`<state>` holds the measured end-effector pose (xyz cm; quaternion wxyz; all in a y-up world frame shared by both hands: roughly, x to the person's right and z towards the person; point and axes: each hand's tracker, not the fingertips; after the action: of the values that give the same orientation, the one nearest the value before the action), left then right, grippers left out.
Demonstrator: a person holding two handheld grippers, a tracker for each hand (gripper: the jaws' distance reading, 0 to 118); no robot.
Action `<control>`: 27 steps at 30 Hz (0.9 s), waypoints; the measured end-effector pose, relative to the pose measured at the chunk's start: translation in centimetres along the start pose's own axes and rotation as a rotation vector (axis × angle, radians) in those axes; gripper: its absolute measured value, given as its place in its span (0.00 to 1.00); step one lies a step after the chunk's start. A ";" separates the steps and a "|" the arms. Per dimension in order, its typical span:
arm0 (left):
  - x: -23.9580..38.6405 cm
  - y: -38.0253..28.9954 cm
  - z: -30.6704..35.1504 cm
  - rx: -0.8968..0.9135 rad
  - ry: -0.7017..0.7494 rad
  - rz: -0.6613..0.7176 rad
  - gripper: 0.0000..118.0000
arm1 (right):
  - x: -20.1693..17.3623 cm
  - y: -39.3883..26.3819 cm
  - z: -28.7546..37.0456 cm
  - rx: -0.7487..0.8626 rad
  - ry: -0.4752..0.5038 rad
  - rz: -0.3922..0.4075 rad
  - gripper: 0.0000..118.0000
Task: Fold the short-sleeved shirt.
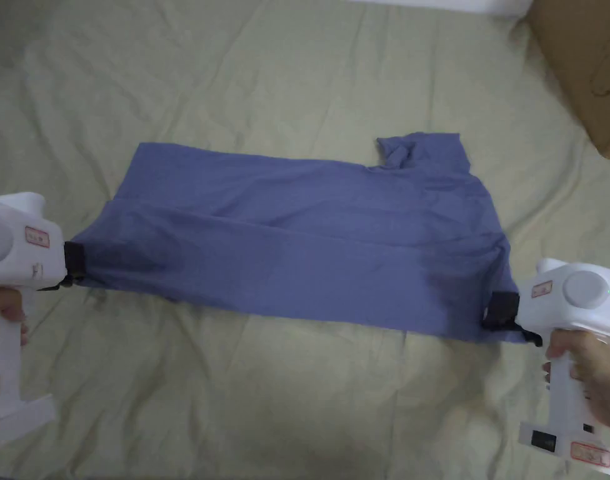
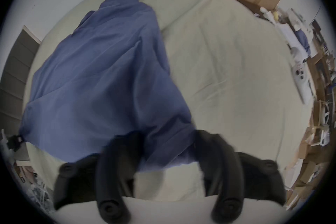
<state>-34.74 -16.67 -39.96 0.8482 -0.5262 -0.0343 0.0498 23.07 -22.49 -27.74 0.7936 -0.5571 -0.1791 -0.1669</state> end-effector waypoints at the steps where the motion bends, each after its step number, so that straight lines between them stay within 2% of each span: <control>1: 0.1 -0.1 0.0 -0.005 0.004 0.004 0.02 | -0.1 0.0 0.1 0.003 -0.015 0.000 0.26; 2: 0.1 -0.1 -0.3 -0.009 0.008 0.010 0.02 | -0.1 0.2 0.5 0.004 0.001 0.002 0.08; 3: 0.1 -0.2 -0.5 -0.011 0.010 0.016 0.02 | -0.2 0.6 1.1 -0.011 0.056 0.000 0.08; 4: 0.1 -0.1 -0.5 -0.015 0.010 0.019 0.02 | -0.4 0.9 1.9 -0.012 0.071 -0.013 0.08; 5: 0.1 -0.1 -0.3 -0.013 0.011 0.024 0.02 | -0.5 1.2 2.7 -0.007 0.034 0.009 0.08; 6: -0.1 0.0 0.1 -0.007 0.002 0.036 0.02 | -0.4 1.4 4.0 0.012 0.050 0.067 0.08; 8: -0.3 0.3 1.0 0.009 -0.024 0.052 0.02 | -0.3 1.9 6.4 0.054 0.072 0.101 0.08; 10: -0.6 0.6 2.1 0.008 -0.029 0.044 0.02 | 0.0 2.0 9.4 0.104 0.124 0.104 0.08; 13: -1.1 0.2 4.5 0.064 -0.019 0.027 0.02 | 0.6 1.3 13.1 0.155 0.153 0.119 0.08; 16: -0.6 0.7 3.0 0.096 -0.062 0.013 0.02 | 1.3 -0.9 15.4 0.189 0.167 0.146 0.08; 17: -2.6 -0.5 4.6 0.093 -0.085 0.018 0.02 | 1.8 -1.9 15.6 0.190 0.169 0.145 0.08; 20: -2.7 -2.3 3.6 0.081 -0.095 0.030 0.02 | 2.9 -5.2 15.1 0.172 0.186 0.123 0.08; 21: -6.5 -7.0 7.6 0.071 -0.100 0.033 0.02 | 3.2 -6.5 14.5 0.159 0.181 0.115 0.08; 27: -7.3 -13.9 5.4 -0.075 -0.032 0.057 0.02 | 3.4 -11.9 10.6 0.057 0.160 0.071 0.08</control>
<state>-41.89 -18.92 -25.13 0.8255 -0.5576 -0.0345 0.0809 19.52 -16.57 -13.03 0.8262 -0.5253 -0.1001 -0.1776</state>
